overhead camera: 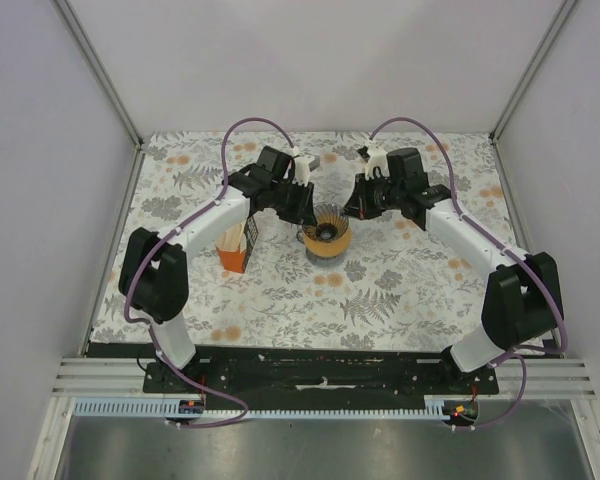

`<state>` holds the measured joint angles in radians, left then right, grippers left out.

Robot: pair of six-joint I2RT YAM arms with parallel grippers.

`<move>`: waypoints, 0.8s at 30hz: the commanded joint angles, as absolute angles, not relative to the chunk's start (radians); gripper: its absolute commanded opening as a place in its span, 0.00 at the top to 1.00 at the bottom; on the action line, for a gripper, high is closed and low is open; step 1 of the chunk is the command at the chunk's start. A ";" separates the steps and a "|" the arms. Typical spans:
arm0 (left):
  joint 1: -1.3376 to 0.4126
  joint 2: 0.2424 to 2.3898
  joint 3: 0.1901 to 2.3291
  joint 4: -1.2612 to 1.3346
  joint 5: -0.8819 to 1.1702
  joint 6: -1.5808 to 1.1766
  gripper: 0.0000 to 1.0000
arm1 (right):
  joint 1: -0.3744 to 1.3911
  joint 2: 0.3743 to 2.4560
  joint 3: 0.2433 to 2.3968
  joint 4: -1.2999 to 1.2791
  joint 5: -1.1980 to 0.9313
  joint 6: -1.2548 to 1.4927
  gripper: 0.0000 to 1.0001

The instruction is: Place the coffee filter in the dripper

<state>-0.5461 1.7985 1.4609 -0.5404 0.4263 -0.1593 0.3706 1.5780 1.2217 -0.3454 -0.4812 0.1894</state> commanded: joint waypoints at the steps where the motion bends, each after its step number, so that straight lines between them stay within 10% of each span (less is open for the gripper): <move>1: -0.589 1.809 1.391 -0.543 0.384 -0.061 0.98 | 0.402 1.658 1.094 -0.357 -0.382 0.101 1.00; 16: -0.586 1.859 1.390 -0.551 0.390 -0.057 0.97 | 0.403 1.655 1.097 -0.388 -0.351 0.103 1.00; 24: -0.574 1.793 1.523 -0.603 0.402 -0.031 0.67 | 0.420 1.611 1.222 -0.466 -0.377 0.121 0.88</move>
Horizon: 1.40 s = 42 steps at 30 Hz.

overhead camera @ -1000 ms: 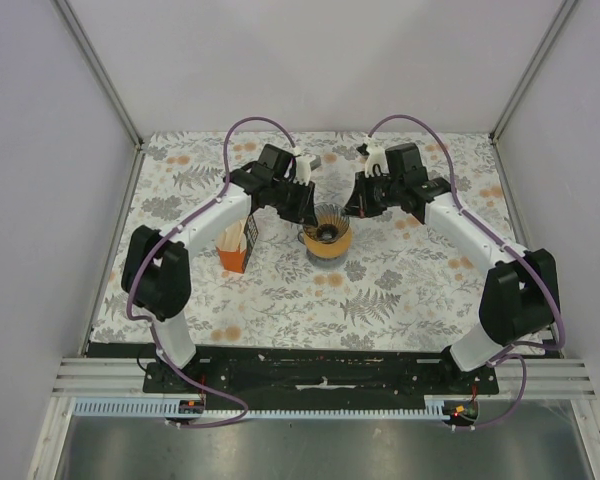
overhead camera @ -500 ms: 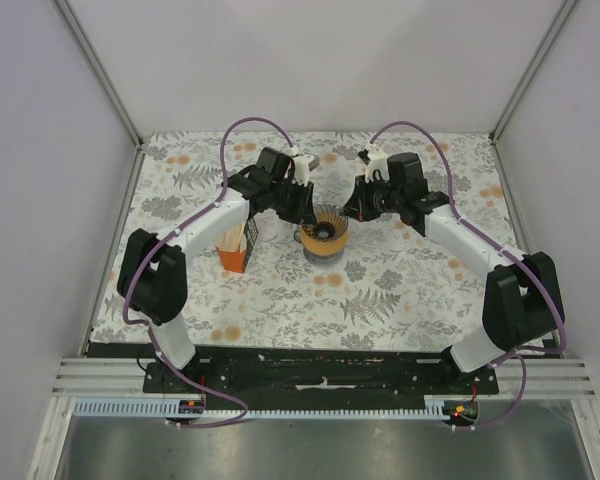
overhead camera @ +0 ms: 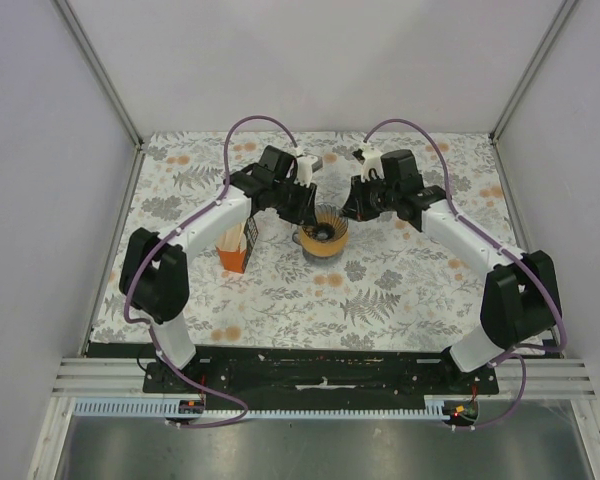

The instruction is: Place the coffee filter in the dripper

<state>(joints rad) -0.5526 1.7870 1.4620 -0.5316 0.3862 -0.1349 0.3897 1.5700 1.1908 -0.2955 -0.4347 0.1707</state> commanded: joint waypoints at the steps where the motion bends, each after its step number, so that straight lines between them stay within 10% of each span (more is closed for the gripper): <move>1: -0.569 1.787 1.541 -0.615 0.403 -0.026 0.65 | 0.422 1.609 1.239 -0.474 -0.376 0.120 0.86; 21: -0.444 1.669 1.715 -0.729 0.479 0.057 0.32 | 0.436 1.552 1.410 -0.540 -0.426 0.123 0.59; 42: 0.116 1.650 1.526 -0.525 0.508 0.066 0.37 | 0.434 1.407 1.388 -0.598 -0.331 0.066 0.44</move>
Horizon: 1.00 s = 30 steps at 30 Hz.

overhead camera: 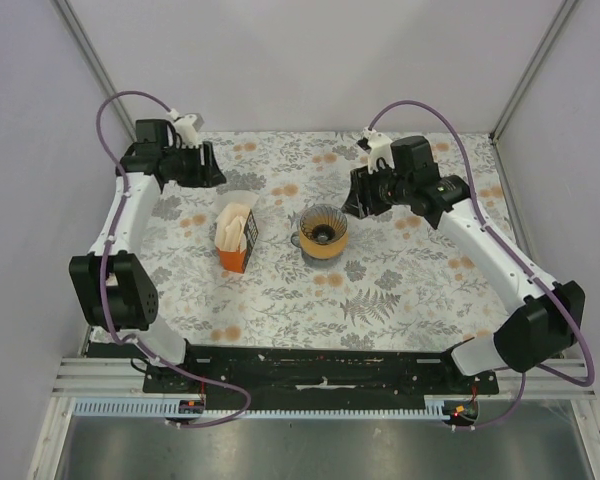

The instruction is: Place the coffee filter in the dripper

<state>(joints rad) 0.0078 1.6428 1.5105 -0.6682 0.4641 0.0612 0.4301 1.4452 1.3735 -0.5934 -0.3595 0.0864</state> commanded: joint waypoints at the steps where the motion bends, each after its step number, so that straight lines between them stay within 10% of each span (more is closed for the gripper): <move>1: 0.123 1.660 1.525 -0.517 0.500 0.069 0.38 | 0.434 1.402 1.381 -0.598 -0.325 0.066 0.44; 30: 0.137 2.195 1.732 -0.543 0.586 0.140 0.37 | 0.434 1.413 1.384 -0.637 -0.270 0.058 0.43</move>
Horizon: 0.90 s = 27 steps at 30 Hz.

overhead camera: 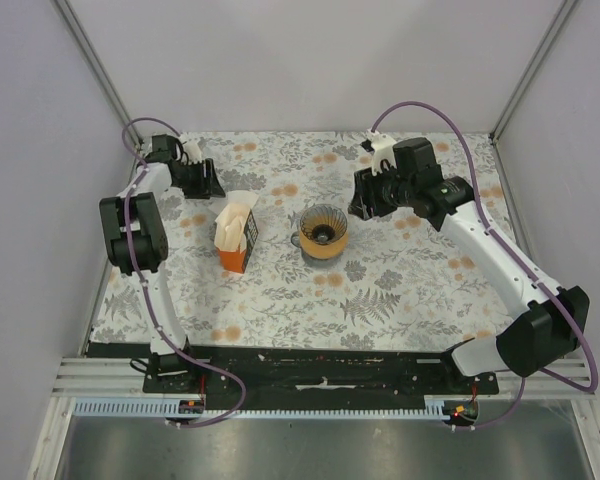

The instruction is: Place the coffee filter in the dripper

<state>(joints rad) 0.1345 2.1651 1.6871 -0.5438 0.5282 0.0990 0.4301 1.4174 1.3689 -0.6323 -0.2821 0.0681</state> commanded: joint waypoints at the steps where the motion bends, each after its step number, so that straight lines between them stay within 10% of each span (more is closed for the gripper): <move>1: 0.135 2.201 1.730 -0.548 0.592 0.141 0.37 | 0.434 1.414 1.385 -0.637 -0.270 0.058 0.43; 10: 0.120 2.246 1.738 -0.558 0.646 0.143 0.48 | 0.434 1.420 1.384 -0.644 -0.265 0.058 0.43; 17: 0.118 2.244 1.740 -0.566 0.692 0.140 0.98 | 0.433 1.422 1.384 -0.655 -0.255 0.052 0.43; 27: 0.115 2.114 1.703 -0.534 0.690 0.135 0.98 | 0.434 1.417 1.382 -0.657 -0.252 0.048 0.43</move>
<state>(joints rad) 0.1219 2.2375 1.7023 -0.5697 0.6651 0.1192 0.4301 1.4220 1.3689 -0.6647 -0.2634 0.0616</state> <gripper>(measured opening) 0.026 0.572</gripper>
